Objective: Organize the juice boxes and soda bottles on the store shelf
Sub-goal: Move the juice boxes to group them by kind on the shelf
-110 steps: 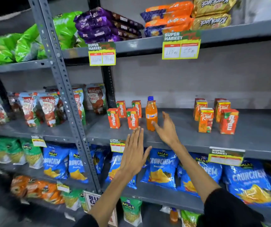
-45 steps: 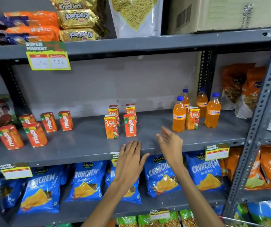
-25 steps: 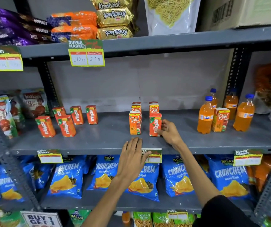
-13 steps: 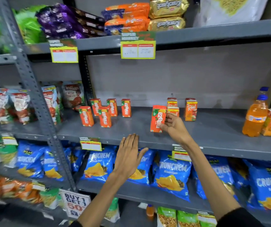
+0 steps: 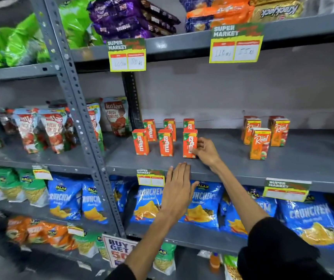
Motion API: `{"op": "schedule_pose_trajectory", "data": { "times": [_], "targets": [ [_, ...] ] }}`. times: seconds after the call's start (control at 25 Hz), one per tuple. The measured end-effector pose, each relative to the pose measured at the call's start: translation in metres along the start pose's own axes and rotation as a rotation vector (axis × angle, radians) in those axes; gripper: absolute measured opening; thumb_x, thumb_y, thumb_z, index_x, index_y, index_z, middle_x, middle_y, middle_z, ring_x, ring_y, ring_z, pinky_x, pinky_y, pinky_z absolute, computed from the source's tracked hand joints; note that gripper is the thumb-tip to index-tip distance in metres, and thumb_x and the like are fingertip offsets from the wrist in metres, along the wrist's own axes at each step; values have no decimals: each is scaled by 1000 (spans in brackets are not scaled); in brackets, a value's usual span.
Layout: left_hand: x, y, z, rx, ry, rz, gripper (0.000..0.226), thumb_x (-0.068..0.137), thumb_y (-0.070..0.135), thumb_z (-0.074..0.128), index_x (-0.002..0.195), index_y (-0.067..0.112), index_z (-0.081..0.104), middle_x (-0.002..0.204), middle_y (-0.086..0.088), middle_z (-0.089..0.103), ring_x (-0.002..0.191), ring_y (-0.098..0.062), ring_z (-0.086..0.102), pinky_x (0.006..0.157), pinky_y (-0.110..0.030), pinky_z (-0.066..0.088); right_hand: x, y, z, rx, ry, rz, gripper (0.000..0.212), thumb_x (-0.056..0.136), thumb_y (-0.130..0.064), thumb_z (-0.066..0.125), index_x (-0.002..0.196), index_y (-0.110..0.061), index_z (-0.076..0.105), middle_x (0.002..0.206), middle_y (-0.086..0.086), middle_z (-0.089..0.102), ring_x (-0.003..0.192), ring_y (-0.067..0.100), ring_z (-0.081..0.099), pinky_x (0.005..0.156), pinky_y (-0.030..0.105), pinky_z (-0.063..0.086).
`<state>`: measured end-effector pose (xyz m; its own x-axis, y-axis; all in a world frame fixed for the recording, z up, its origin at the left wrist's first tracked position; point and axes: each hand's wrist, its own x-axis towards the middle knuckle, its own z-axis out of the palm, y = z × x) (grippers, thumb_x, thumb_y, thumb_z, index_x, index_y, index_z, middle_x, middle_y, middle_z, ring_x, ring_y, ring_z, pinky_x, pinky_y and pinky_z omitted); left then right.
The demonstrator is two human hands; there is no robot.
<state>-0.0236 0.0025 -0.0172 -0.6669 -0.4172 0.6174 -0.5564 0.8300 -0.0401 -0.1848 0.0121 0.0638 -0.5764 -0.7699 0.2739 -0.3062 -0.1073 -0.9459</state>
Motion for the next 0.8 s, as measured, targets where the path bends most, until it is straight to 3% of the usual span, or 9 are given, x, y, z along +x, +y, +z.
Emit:
{"op": "schedule_pose_trajectory", "data": {
  "times": [0.12,0.48,0.72,0.8],
  "targets": [
    [0,-2,4,3,-3,1,60,102,46,46,145,5,44,143,-11,55,135,-27,47,117,-48,35,3,5,3,-20,10,2,40,87,3,67,124,5,53,124,23,64,102,21,62,78,22,53],
    [-2,1,4,-37,20,-20,60,103,48,45,146,6,42,146,-10,52,137,-27,46,119,-48,32,6,9,3,-90,-20,14,44,89,-4,67,130,0,50,131,18,62,120,30,61,101,40,50],
    [-1,8,2,-46,49,-56,61,104,50,36,143,5,47,145,-12,54,137,-28,47,119,-50,31,-15,6,-21,15,33,41,64,86,-5,71,142,-3,41,126,10,59,118,24,59,102,36,50],
    [2,22,-3,-53,70,-80,59,104,48,34,139,4,51,141,-12,57,133,-29,50,118,-50,32,-33,10,-49,55,86,-2,50,87,-4,69,134,-2,51,119,13,65,110,24,65,96,30,52]
  ]
}}
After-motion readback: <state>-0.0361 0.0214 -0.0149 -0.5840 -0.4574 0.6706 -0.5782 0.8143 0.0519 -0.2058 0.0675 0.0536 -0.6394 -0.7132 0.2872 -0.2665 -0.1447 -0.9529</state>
